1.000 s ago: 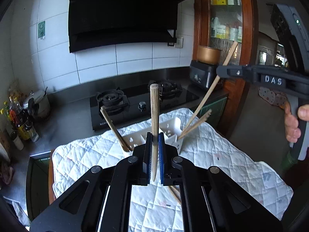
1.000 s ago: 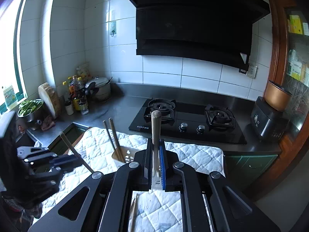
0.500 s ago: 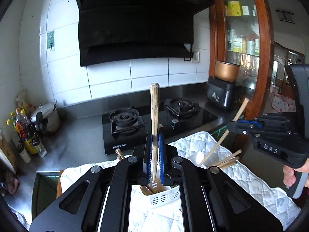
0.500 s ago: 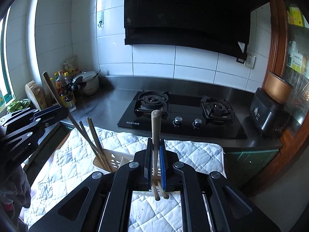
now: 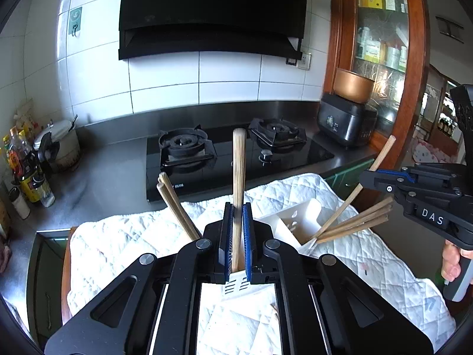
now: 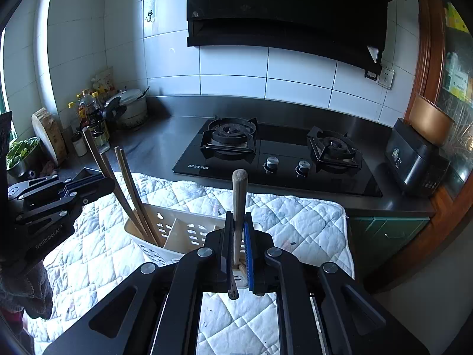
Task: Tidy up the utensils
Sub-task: 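Lower both chopsticks into the holder and open both tools, then move both open tools down to the last two loose chopsticks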
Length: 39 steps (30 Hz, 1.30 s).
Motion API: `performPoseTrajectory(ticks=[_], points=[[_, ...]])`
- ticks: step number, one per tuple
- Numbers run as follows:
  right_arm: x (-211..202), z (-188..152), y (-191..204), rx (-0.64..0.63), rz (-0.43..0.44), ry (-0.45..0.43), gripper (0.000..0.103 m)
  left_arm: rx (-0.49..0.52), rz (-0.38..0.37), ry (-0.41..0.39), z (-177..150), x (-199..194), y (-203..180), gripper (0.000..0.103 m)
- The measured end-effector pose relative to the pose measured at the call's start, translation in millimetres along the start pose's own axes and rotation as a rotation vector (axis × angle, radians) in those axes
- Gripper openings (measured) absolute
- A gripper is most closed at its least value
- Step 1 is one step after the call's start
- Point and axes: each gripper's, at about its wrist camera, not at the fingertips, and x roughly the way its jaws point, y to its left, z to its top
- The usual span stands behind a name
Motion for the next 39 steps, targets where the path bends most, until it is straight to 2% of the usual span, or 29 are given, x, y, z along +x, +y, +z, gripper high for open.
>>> performPoseTrajectory(ticks=[4,6,8,9,10,11,12,15,16,17,18,21,22,27,31,34,39], points=[[-3,-1,-1,0.004,-0.001,-0.009,0.008,-0.007,-0.013,0.008,-5,1,2,0.009],[-8,-2,-2,0.007,-0.004,-0.020,0.012,-0.012,-0.015,0.002,-5,-1,3,0.009],[-15,-2,-2,0.010,-0.006,-0.042,0.029,-0.006,-0.018,-0.009,-6,-8,2,0.009],[-20,-3,-2,0.008,-0.007,-0.053,0.033,-0.001,-0.014,-0.015,-6,-12,1,0.010],[-26,-4,-1,0.003,-0.013,-0.064,0.036,0.003,-0.016,-0.023,-6,-17,-1,0.016],[-31,-5,-1,-0.001,-0.016,-0.072,0.040,0.007,-0.014,-0.034,-7,-23,-2,0.028],[-37,-7,-1,-0.007,-0.018,-0.080,0.042,0.009,-0.005,-0.045,-7,-30,-4,0.033],[-57,-17,1,-0.014,-0.013,-0.104,0.045,0.009,-0.008,-0.069,-12,-49,-5,0.036],[-64,-21,2,-0.013,-0.010,-0.114,0.049,0.006,-0.008,-0.071,-14,-54,-5,0.038],[-71,-24,2,-0.012,-0.009,-0.122,0.061,0.000,-0.009,-0.075,-18,-61,-6,0.042],[-78,-29,3,-0.011,-0.012,-0.135,0.066,-0.003,-0.013,-0.079,-22,-67,-6,0.045],[-94,-45,5,-0.012,-0.002,-0.149,0.069,-0.006,0.000,-0.099,-35,-85,-9,0.055],[-99,-52,7,-0.009,0.002,-0.151,0.073,-0.013,-0.003,-0.100,-41,-91,-10,0.058],[-116,-93,19,-0.028,0.020,-0.141,0.074,-0.033,-0.008,-0.100,-73,-114,-12,0.069],[-120,-128,28,-0.038,0.030,-0.123,0.074,-0.039,-0.003,-0.092,-103,-126,-14,0.074],[-118,-154,33,-0.022,0.037,-0.114,0.082,-0.054,-0.001,-0.075,-125,-131,-14,0.077],[-104,-194,43,-0.014,0.038,-0.072,0.082,-0.064,0.050,-0.059,-157,-138,-13,0.082]])
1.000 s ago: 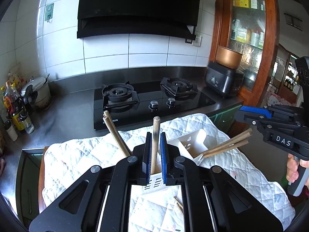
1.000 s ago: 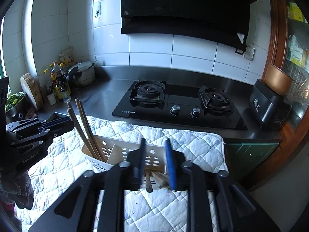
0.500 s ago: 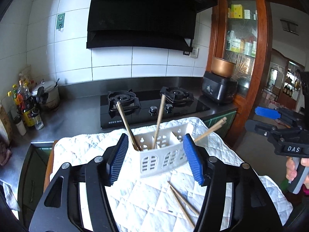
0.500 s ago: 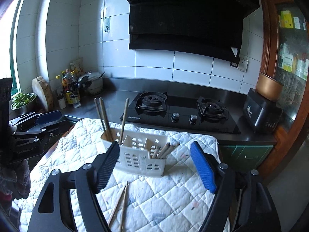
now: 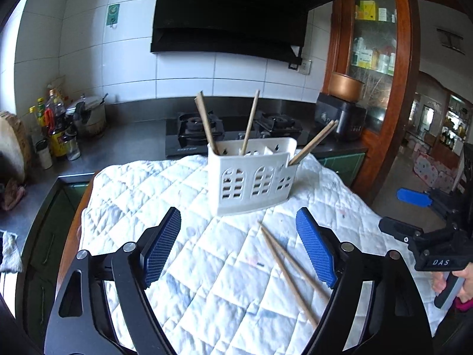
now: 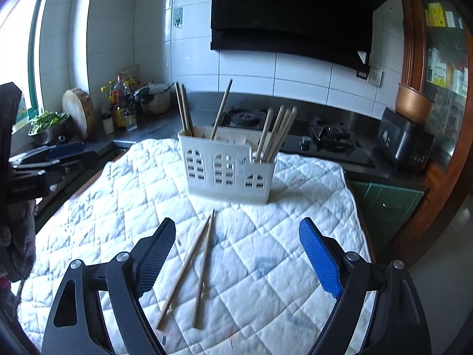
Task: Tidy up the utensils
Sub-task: 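Move both open tools down to the last two loose chopsticks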
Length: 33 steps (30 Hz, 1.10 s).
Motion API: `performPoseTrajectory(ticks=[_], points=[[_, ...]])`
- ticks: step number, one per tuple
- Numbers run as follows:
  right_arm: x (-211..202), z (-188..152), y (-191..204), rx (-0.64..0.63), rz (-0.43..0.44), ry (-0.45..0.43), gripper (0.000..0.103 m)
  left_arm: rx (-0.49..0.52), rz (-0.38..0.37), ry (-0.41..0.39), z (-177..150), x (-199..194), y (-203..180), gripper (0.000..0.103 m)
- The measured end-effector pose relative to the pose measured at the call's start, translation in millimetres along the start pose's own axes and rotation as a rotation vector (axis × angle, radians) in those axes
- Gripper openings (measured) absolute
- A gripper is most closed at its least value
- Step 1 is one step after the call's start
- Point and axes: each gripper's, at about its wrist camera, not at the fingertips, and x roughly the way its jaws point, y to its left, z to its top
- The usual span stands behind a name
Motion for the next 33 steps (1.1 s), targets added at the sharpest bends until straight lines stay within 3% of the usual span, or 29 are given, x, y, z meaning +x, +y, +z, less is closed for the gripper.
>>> performPoseTrajectory(ticks=[10,24,26,33], points=[[35,-66,23,0.037,0.053,0.105,0.078,-0.075,0.052,0.071,-54,-5,19,0.085],[86,-93,41,0.058,0.112,0.244,0.042,-0.187,0.089,0.151,-98,-4,50,0.085],[91,-93,41,0.068,0.123,0.257,0.032,-0.198,0.090,0.158,-101,-3,52,0.085],[101,-92,37,0.087,0.102,0.274,0.026,-0.204,0.079,0.184,-110,1,51,0.085]])
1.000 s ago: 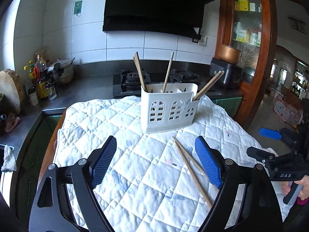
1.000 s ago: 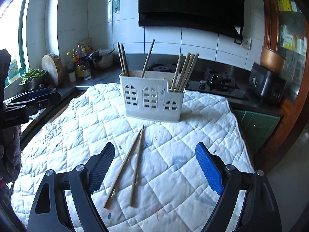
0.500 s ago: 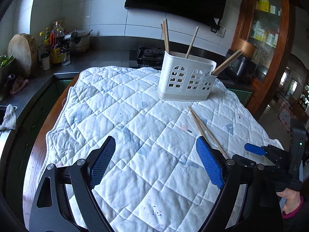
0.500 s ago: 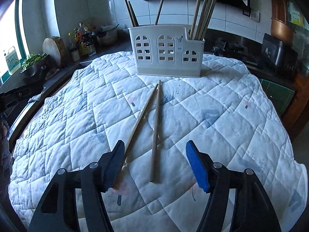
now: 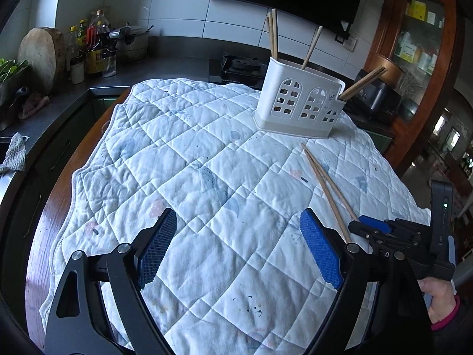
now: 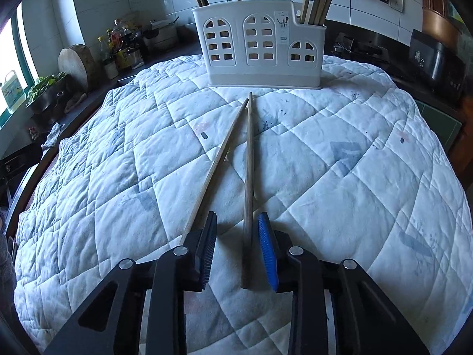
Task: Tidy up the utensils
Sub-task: 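Move both open tools down to the last two loose chopsticks, then close the left tool on a chopstick while the right tool grasps the last one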
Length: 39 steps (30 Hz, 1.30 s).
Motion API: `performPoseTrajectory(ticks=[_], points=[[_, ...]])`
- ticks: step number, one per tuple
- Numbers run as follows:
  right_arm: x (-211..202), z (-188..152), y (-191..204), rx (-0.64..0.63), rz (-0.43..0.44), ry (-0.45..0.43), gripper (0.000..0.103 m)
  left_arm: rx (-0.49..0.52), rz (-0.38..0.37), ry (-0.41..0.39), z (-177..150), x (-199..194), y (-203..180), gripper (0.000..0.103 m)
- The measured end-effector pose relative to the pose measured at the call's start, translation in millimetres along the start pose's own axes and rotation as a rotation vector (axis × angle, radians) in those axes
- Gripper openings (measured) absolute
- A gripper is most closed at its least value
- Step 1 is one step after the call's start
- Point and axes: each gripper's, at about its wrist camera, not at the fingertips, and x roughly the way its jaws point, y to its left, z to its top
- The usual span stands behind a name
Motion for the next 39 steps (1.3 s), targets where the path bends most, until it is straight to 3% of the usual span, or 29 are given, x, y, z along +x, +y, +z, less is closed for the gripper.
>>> performPoseTrajectory(ticks=[8,17,30,39], points=[[2,1,-1,-0.006,-0.041,0.000,0.007,0.014,-0.036,0.032,-9,7,-16,0.085],[-13,-1,-5,0.000,-0.041,-0.039,0.007,0.056,-0.082,0.083,-22,21,-50,0.085],[-73,1,-26,0.055,-0.028,-0.171,0.007,0.091,-0.130,0.139,-31,46,-98,0.082],[-103,0,-39,0.071,-0.044,-0.233,0.007,0.130,-0.182,0.198,-37,74,-131,0.046]])
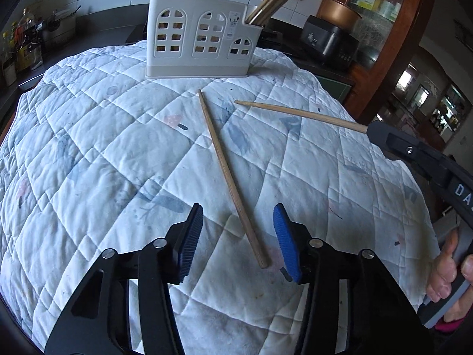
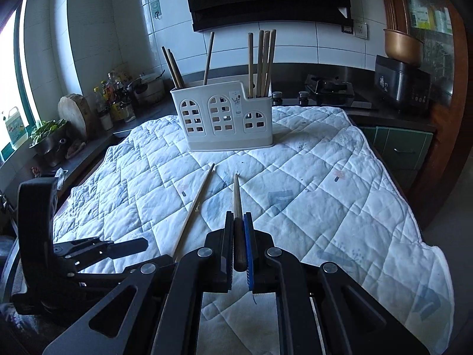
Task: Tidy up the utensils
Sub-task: 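Close the left tool on a chopstick while the right tool grasps the last one, then lift both held chopsticks up over the white holder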
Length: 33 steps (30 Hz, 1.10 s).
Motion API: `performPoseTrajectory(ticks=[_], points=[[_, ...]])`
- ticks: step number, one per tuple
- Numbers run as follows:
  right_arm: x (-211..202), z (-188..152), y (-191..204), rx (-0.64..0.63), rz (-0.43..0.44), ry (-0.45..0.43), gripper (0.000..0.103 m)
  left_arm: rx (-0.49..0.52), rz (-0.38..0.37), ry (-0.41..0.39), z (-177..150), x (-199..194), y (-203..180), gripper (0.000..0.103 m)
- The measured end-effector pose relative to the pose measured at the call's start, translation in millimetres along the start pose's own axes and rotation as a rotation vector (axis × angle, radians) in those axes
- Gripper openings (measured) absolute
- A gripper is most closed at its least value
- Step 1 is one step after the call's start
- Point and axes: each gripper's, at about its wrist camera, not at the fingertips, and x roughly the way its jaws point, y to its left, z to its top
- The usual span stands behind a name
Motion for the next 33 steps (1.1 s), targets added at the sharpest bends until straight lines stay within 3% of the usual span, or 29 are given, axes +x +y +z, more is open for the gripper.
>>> performPoseTrajectory(ticks=[5,12,14,22,33], points=[[-4,-1,-5,0.002,-0.004,-0.004,0.007,-0.028,-0.009,0.035,2,14,-2,0.027],[-6,-1,-6,0.004,-0.003,-0.007,0.007,-0.056,0.037,0.054,7,23,-7,0.018],[-6,-1,-6,0.001,-0.005,-0.008,0.007,-0.048,0.065,0.054,8,25,-9,0.011],[-16,4,-5,-0.010,-0.017,-0.026,0.007,-0.066,0.068,0.023,9,12,-2,0.007],[-30,29,6,-0.055,-0.018,-0.061,0.007,-0.013,0.034,-0.152,35,-51,9,0.006]])
